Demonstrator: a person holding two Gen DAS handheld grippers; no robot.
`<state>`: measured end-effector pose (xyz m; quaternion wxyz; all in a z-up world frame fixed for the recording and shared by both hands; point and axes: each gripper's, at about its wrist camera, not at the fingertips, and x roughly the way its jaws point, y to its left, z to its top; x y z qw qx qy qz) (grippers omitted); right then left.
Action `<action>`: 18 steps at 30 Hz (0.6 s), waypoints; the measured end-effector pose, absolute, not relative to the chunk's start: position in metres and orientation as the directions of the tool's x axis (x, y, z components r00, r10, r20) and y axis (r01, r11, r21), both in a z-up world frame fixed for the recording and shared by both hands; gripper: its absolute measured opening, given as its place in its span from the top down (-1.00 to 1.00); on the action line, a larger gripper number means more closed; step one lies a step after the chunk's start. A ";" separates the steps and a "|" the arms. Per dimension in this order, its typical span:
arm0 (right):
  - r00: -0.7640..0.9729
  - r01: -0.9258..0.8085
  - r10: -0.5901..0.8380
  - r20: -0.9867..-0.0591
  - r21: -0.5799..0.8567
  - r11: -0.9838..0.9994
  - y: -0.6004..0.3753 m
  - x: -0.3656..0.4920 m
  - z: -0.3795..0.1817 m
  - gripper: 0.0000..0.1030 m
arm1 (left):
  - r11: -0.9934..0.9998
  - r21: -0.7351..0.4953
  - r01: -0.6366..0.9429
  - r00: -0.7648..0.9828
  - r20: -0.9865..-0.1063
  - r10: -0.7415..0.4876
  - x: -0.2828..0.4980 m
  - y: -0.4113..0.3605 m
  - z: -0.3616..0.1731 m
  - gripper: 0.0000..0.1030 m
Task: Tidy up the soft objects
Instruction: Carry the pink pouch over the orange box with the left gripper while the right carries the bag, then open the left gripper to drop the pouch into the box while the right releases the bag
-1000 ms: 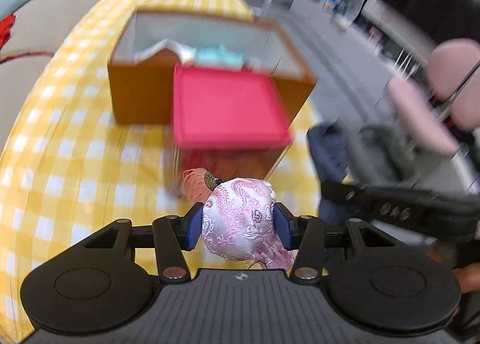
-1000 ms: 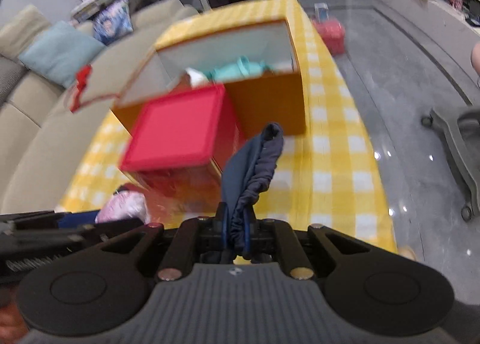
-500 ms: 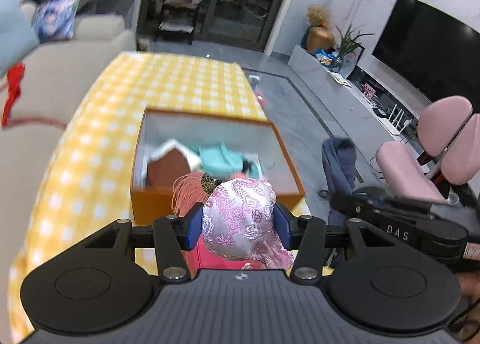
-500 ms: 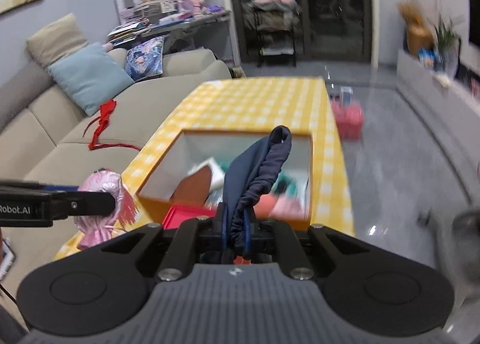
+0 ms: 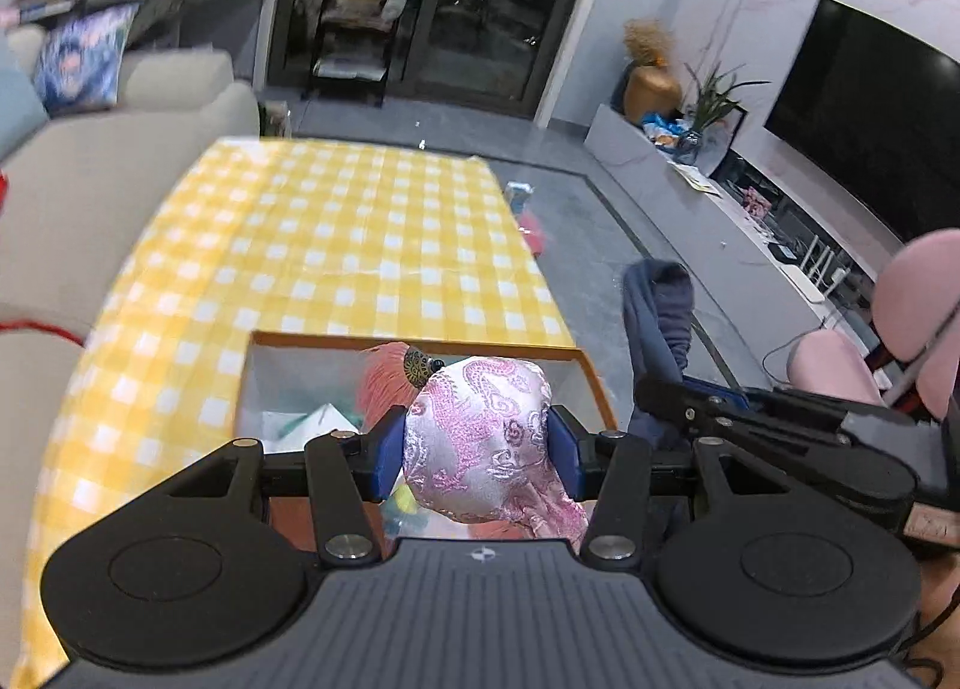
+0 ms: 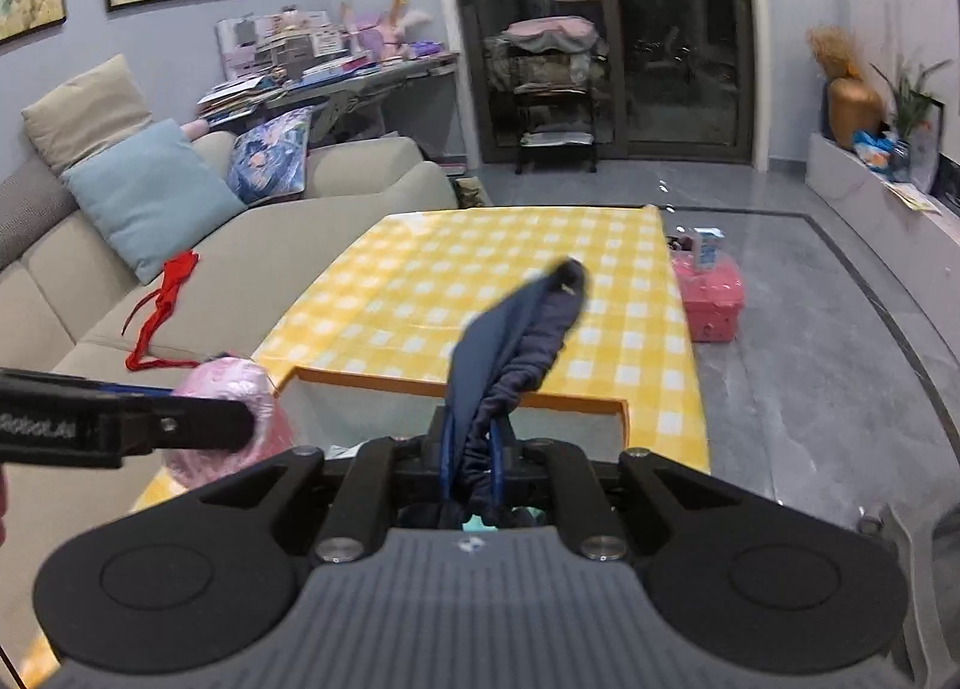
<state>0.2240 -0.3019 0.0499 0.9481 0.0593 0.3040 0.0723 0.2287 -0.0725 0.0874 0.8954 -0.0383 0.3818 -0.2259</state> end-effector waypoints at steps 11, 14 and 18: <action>0.697 -0.058 0.060 -0.714 0.026 0.998 -0.301 0.296 -0.045 0.64 | 0.909 -0.177 0.376 0.509 -0.781 -0.362 0.291 -0.122 -0.025 -0.10; 0.701 -0.033 0.047 -0.712 0.034 0.999 -0.312 0.299 -0.055 0.64 | 0.903 -0.193 0.384 0.457 -0.810 -0.368 0.293 -0.130 -0.041 -0.10; 0.705 -0.007 0.038 -0.708 0.047 0.999 -0.317 0.303 -0.058 0.64 | 0.894 -0.187 0.406 0.435 -0.821 -0.369 0.290 -0.135 -0.051 -0.13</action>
